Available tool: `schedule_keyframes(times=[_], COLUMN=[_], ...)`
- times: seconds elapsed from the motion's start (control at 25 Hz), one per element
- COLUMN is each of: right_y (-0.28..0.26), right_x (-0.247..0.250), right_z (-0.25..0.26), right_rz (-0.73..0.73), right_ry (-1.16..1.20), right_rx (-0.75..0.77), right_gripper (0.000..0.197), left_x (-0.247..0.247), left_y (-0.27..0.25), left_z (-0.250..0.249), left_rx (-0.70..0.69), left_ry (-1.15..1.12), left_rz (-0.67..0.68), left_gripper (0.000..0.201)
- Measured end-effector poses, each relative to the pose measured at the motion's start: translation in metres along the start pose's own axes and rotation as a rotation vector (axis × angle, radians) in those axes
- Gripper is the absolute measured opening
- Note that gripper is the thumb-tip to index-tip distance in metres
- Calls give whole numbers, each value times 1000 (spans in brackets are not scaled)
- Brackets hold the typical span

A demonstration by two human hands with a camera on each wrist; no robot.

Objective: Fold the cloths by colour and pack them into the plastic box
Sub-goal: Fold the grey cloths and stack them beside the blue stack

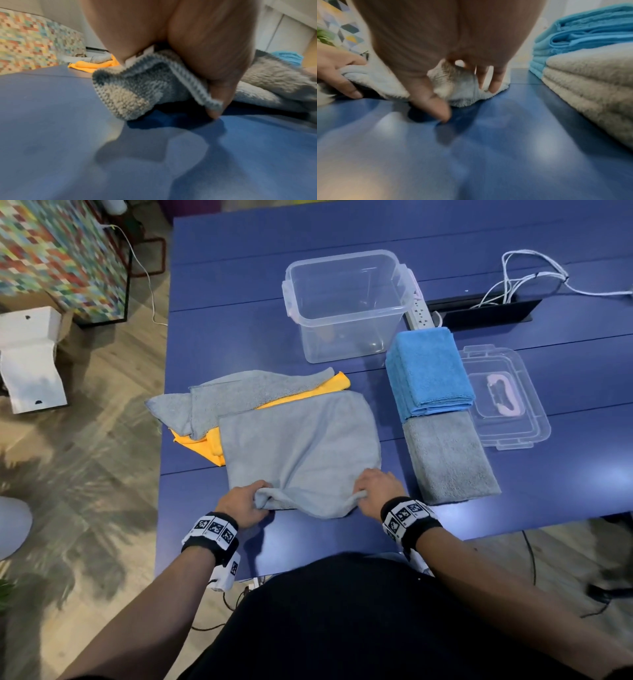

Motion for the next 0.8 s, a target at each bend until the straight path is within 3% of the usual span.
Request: schedule_keyframes(times=[0.04,0.12,0.2,0.28,0.4,0.48,0.56,0.64,0.72,0.8], right_y=[0,0,-1,3,11,16,18,19,15,8], right_x=[5,8,9,11,17,18,10,3,5,1], right_z=[-4,-15,-27,-40,-55,-50,-40,-38,-38,-41], right_rz=[31,241,344,143,-276,-316,-184,-168,-226,-211], right_ry=[30,127,296,474,722,809,829,699,592,582], right_rx=[-110,-292,-381,-461,-597,-623,-629,-642,-703,-783], right_gripper=[22,27,33,40,53,58,74,64,50,57], left_x=[1,-3,1,16,29,24,11,9,8,2], left_y=[-1,-3,-4,4,13,12,8,2,-3,-9], left_z=[-1,-1,4,12,28,44,55,49,45,48], left_rx=[18,44,76,133,361,592,743,714,632,591], left_ry=[12,43,-22,-201,-578,-846,-968,-950,-717,-494], left_rz=[55,218,297,213,-28,-235,-330,-329,-268,-230], left_gripper=[44,31,41,40,26,41,61,47,26,29])
Point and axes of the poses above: each hand's wrist, its own y-axis towards the middle knuckle, its own x-axis out of the back of the hand, z = x × y, the point moved 4 cm from there along y, towards the middle knuckle, and after that the axes turned 12 degrees about -z, right-handed, at the moved point
